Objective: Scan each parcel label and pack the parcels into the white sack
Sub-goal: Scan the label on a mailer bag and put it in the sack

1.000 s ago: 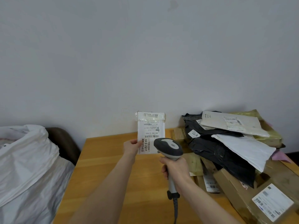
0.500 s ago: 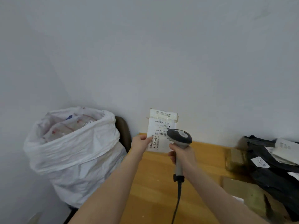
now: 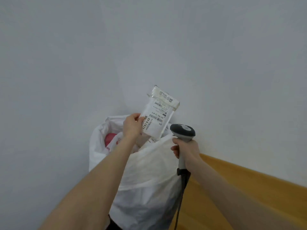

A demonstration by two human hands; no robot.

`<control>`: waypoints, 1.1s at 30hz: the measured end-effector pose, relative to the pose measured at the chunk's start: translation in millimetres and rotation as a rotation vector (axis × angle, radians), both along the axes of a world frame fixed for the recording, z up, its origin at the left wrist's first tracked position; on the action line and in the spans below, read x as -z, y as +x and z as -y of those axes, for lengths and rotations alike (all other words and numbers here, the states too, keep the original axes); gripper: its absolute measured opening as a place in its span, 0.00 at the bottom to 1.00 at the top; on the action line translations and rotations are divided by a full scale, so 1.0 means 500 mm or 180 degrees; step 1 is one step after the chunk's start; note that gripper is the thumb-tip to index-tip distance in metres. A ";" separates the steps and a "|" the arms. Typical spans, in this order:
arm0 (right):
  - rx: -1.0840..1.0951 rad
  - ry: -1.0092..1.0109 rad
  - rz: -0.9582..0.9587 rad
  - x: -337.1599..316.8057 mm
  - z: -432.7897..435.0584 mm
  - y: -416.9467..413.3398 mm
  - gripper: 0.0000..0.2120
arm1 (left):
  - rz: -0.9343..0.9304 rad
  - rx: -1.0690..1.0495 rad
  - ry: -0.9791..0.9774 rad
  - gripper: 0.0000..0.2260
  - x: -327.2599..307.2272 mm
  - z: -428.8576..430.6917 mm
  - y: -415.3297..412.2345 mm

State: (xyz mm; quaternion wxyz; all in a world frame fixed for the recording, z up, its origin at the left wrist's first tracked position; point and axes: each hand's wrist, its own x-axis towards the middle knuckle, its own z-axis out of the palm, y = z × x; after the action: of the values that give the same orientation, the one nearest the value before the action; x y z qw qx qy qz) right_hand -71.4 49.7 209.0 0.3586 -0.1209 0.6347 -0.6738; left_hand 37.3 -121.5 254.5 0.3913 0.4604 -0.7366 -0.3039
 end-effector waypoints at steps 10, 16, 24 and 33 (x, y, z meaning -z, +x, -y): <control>0.0477 0.0259 0.0441 0.044 0.145 0.019 0.05 | 0.1987 0.0685 0.0494 0.12 0.153 0.195 0.052; 0.0839 0.0079 0.1129 0.048 0.123 0.010 0.04 | 0.2059 0.0454 0.0216 0.14 0.152 0.200 -0.028; 0.0889 0.0029 0.1630 0.065 -0.039 -0.011 0.07 | 0.1959 0.1625 -0.0483 0.17 0.118 0.000 -0.204; 0.1147 0.0449 0.1329 0.095 -0.448 -0.041 0.10 | 0.2586 0.2849 -0.0339 0.21 0.187 -0.430 -0.311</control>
State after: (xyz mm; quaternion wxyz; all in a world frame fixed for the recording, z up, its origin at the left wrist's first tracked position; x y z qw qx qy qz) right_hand -91.9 273.5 161.6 0.3635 0.1605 0.6037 -0.6912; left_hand -118.0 93.6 160.8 -0.0645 0.1647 -0.9634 -0.2016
